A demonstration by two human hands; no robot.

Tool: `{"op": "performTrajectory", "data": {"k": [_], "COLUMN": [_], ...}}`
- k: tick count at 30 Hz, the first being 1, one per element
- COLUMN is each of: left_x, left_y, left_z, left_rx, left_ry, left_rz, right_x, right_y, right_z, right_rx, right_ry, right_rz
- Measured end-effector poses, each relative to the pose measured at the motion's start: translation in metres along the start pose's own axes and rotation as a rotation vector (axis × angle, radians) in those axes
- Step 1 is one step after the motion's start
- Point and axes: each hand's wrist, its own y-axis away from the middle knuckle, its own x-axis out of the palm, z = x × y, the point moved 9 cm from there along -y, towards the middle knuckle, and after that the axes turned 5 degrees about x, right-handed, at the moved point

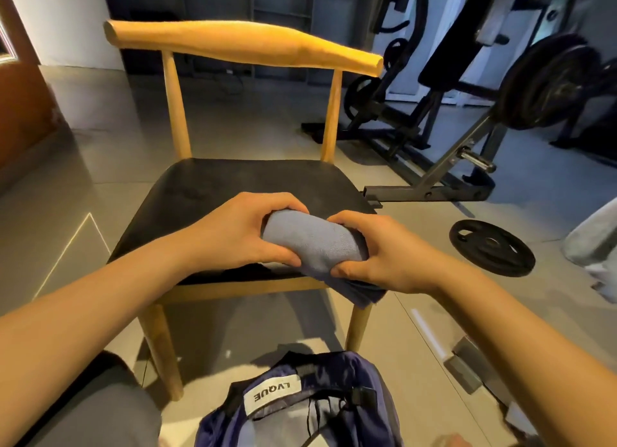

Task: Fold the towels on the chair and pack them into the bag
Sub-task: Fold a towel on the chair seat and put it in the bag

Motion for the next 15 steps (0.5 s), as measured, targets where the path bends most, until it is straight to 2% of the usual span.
{"op": "performTrajectory", "data": {"k": [3, 5, 7, 9, 12, 15], "left_x": [0.008, 0.015, 0.023, 0.03, 0.03, 0.027], "left_y": [0.0, 0.002, 0.006, 0.009, 0.011, 0.014], "left_z": [0.001, 0.007, 0.011, 0.006, -0.013, -0.029], "left_rx": [-0.092, -0.186, -0.268, -0.263, -0.133, -0.043], "left_ry": [0.157, 0.238, 0.32, 0.359, 0.34, 0.367], "left_rz": [0.08, 0.125, 0.171, 0.203, 0.187, 0.155], "right_x": [0.01, 0.012, 0.012, 0.015, 0.018, 0.021], "right_y": [0.02, 0.03, 0.037, 0.045, 0.062, 0.078], "right_z": [0.004, 0.007, 0.007, -0.002, -0.01, -0.012], "right_rx": [0.043, 0.048, 0.064, 0.142, 0.242, 0.279], "right_ry": [0.094, 0.219, 0.244, 0.043, -0.384, -0.572], "right_rz": [0.043, 0.01, 0.003, 0.086, 0.227, 0.294]}}
